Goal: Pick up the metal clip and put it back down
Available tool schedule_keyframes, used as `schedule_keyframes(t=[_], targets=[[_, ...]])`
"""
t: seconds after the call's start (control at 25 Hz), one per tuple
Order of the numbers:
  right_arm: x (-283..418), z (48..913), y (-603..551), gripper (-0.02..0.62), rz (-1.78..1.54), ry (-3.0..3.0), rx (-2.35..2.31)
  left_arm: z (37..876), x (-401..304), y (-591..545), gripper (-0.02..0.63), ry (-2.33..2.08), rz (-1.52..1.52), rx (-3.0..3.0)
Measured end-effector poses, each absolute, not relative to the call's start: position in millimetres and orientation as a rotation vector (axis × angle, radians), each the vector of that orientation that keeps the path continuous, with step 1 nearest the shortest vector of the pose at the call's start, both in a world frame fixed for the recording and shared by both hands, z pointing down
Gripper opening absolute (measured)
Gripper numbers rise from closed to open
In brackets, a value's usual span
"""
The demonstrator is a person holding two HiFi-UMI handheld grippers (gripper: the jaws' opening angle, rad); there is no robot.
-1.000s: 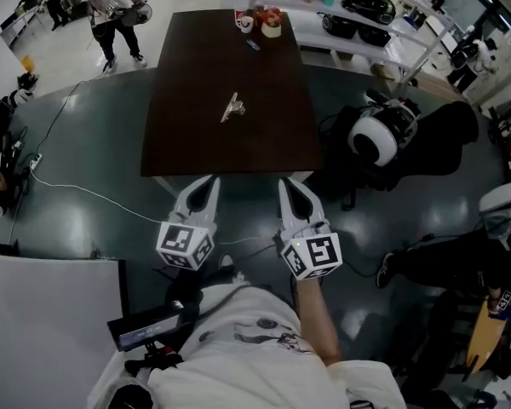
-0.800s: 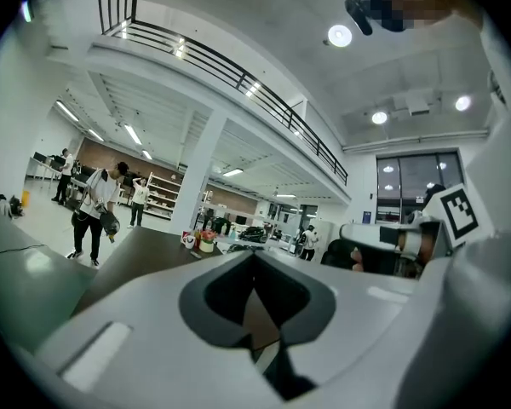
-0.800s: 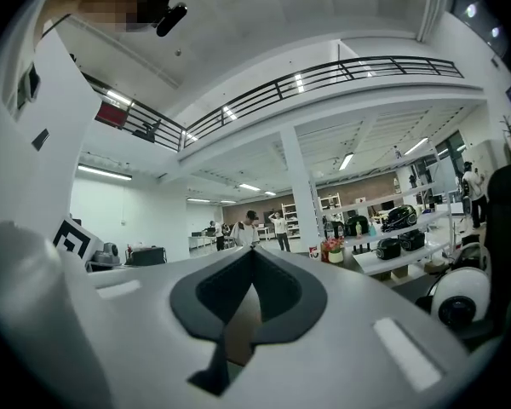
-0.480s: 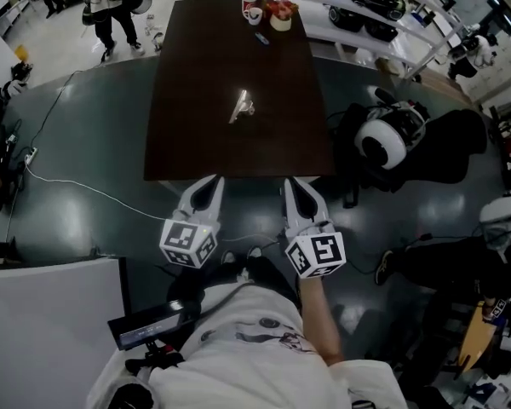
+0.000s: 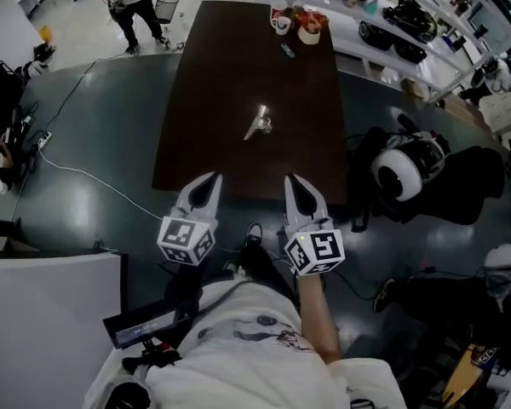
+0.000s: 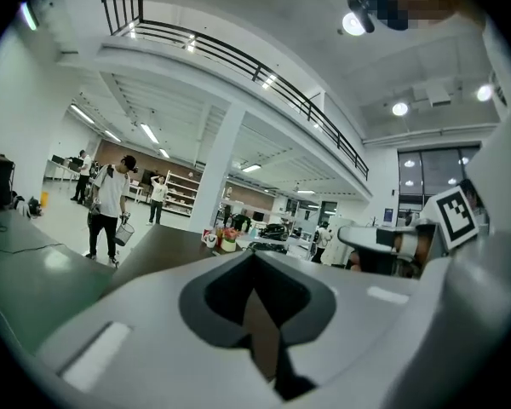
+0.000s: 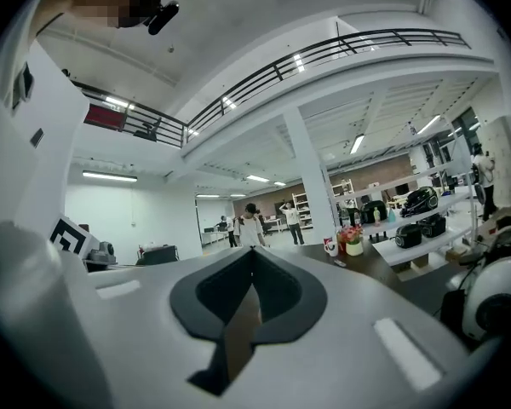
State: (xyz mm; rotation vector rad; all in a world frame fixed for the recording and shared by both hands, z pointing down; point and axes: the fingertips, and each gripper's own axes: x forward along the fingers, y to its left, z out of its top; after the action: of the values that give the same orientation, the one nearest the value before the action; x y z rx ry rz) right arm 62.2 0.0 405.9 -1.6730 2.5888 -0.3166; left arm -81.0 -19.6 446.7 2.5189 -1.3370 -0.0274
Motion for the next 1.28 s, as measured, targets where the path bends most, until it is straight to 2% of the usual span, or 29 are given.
schedule_keyframes(t=[0.44,1.12,1.28], targets=[[101,424,-76,0.006,-0.416,2.584,-1.571,445,-48,-92,-0.003,-1.400,0.036,2.509],[103,559,-171,0.114,-1.065,2.541,-1.608,497,-49,-137,-0.003,-1.300,0.139,2.365],[102,614,-203,0.186,-1.268,2.556,-1.636,506,-47,-162,-0.003,-1.257,0.137,2.348]])
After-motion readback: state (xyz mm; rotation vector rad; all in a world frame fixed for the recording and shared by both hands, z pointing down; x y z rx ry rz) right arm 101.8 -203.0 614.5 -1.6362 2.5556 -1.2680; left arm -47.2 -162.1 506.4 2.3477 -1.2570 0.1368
